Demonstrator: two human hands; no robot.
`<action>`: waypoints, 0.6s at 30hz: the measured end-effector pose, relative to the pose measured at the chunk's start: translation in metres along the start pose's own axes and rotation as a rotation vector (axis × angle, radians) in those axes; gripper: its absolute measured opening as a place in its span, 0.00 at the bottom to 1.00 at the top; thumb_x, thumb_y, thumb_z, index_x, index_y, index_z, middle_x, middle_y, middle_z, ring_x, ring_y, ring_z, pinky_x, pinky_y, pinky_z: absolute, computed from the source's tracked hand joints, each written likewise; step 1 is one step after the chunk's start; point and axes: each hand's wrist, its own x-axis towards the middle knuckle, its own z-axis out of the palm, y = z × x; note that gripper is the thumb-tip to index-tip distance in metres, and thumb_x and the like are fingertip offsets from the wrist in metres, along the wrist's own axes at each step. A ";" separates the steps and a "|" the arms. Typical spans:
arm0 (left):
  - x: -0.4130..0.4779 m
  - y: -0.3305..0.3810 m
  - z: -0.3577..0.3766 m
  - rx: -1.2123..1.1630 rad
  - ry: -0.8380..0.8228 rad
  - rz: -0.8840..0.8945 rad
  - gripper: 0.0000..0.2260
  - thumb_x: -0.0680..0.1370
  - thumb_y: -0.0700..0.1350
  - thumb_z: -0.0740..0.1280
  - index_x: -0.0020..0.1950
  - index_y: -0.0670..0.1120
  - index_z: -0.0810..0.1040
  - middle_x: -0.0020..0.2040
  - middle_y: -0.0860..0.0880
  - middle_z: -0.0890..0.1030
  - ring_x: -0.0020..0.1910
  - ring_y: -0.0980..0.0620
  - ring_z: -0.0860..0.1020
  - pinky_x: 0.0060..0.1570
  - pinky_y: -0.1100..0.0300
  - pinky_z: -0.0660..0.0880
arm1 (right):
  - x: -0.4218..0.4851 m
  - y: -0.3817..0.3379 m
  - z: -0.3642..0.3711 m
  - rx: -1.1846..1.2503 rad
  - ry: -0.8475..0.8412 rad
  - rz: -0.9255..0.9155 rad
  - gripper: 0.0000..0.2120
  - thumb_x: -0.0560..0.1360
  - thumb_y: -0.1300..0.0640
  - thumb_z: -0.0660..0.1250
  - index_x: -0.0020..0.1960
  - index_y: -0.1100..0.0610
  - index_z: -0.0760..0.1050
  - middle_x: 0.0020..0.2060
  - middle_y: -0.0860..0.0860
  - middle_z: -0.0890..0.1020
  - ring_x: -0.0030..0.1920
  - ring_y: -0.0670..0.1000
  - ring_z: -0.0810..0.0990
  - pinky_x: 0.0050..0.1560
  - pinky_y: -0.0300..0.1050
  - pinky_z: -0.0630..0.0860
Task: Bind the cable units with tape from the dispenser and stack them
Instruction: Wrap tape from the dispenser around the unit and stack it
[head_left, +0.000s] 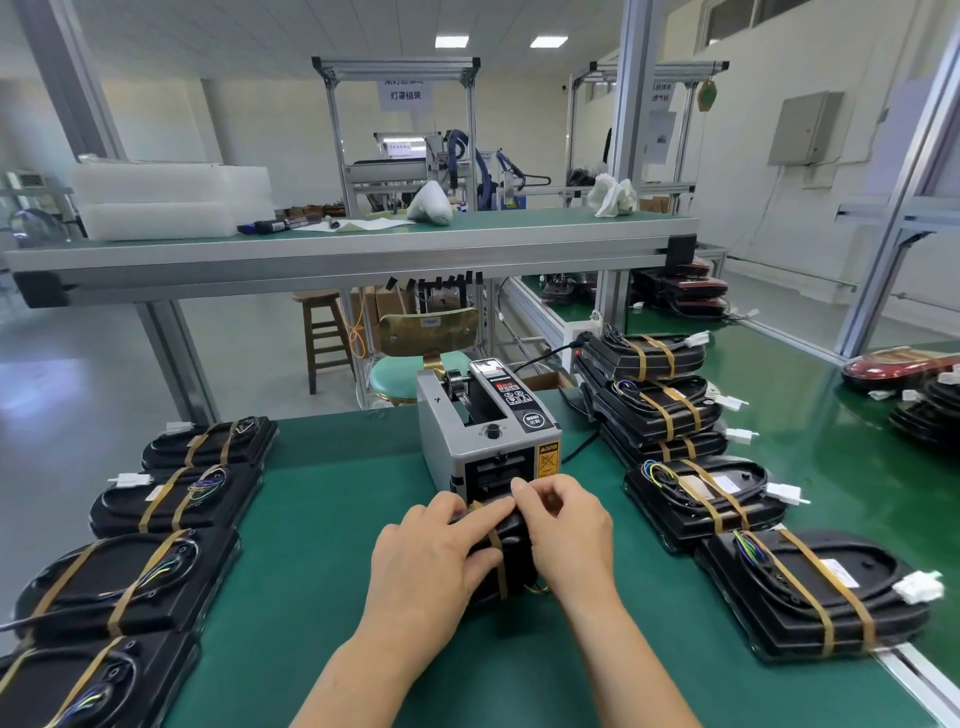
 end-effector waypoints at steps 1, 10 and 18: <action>0.000 0.000 0.000 0.001 0.002 0.000 0.22 0.80 0.61 0.57 0.70 0.78 0.52 0.60 0.61 0.69 0.55 0.56 0.70 0.51 0.60 0.68 | -0.001 0.000 0.000 -0.019 0.000 -0.026 0.10 0.76 0.47 0.69 0.40 0.51 0.79 0.36 0.44 0.82 0.40 0.41 0.77 0.37 0.30 0.67; 0.001 -0.005 0.002 -0.021 0.035 -0.007 0.21 0.80 0.61 0.56 0.71 0.76 0.54 0.60 0.60 0.69 0.56 0.56 0.71 0.51 0.60 0.69 | -0.002 0.009 -0.001 0.066 -0.089 -0.043 0.08 0.78 0.46 0.66 0.42 0.48 0.79 0.38 0.43 0.83 0.42 0.39 0.78 0.40 0.28 0.68; 0.001 -0.011 0.003 -0.042 0.040 -0.015 0.22 0.80 0.62 0.55 0.72 0.76 0.52 0.60 0.61 0.69 0.56 0.57 0.70 0.51 0.61 0.69 | -0.018 0.049 0.007 0.346 -0.433 0.090 0.32 0.62 0.34 0.73 0.63 0.44 0.75 0.54 0.43 0.84 0.56 0.42 0.81 0.59 0.42 0.76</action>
